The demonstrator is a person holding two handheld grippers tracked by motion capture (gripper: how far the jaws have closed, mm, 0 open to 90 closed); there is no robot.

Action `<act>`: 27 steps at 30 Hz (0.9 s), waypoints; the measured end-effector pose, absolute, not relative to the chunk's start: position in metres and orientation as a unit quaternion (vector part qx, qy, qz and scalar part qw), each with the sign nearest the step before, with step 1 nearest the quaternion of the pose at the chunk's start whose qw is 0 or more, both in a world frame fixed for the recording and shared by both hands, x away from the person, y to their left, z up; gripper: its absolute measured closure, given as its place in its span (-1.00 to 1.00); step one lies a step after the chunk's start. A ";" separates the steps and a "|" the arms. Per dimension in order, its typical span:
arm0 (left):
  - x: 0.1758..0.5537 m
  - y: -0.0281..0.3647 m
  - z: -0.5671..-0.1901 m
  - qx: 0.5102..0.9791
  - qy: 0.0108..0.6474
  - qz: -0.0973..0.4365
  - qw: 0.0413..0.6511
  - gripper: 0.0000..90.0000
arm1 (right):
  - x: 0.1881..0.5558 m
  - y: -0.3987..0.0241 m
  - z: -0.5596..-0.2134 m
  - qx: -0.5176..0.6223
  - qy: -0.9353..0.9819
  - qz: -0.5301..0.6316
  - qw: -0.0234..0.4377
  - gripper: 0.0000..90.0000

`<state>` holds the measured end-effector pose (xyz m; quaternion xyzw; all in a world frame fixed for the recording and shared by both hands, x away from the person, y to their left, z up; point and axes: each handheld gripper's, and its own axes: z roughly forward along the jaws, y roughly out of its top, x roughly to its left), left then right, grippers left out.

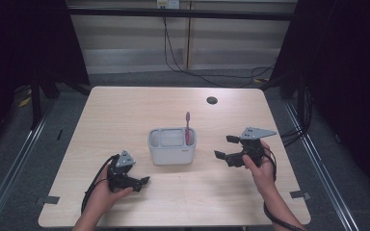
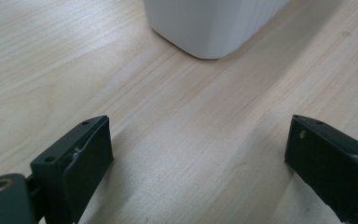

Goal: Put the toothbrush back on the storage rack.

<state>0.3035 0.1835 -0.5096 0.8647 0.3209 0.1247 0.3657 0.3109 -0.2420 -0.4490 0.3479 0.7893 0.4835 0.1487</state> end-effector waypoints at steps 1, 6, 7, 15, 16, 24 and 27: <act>0.303 0.184 -0.510 0.865 0.321 0.124 0.366 -0.84 | 0.311 -0.243 -0.450 0.349 0.790 0.482 0.148 -0.60; 0.303 0.184 -0.510 0.865 0.321 0.125 0.366 -0.84 | 0.311 -0.248 -0.455 0.354 0.792 0.475 0.147 -0.60; 0.303 0.184 -0.510 0.865 0.321 0.125 0.366 -0.84 | 0.310 -0.250 -0.456 0.356 0.792 0.475 0.146 -0.60; 0.303 0.184 -0.510 0.865 0.321 0.125 0.366 -0.84 | 0.309 -0.260 -0.464 0.360 0.797 0.464 0.144 -0.60; 0.303 0.184 -0.509 0.865 0.321 0.126 0.365 -0.84 | 0.309 -0.261 -0.465 0.360 0.798 0.461 0.146 -0.60; 0.303 0.184 -0.510 0.865 0.322 0.124 0.366 -0.84 | 0.310 -0.272 -0.475 0.372 0.804 0.440 0.148 -0.60; 0.303 0.184 -0.510 0.865 0.321 0.125 0.366 -0.84 | 0.310 -0.273 -0.476 0.373 0.804 0.439 0.148 -0.60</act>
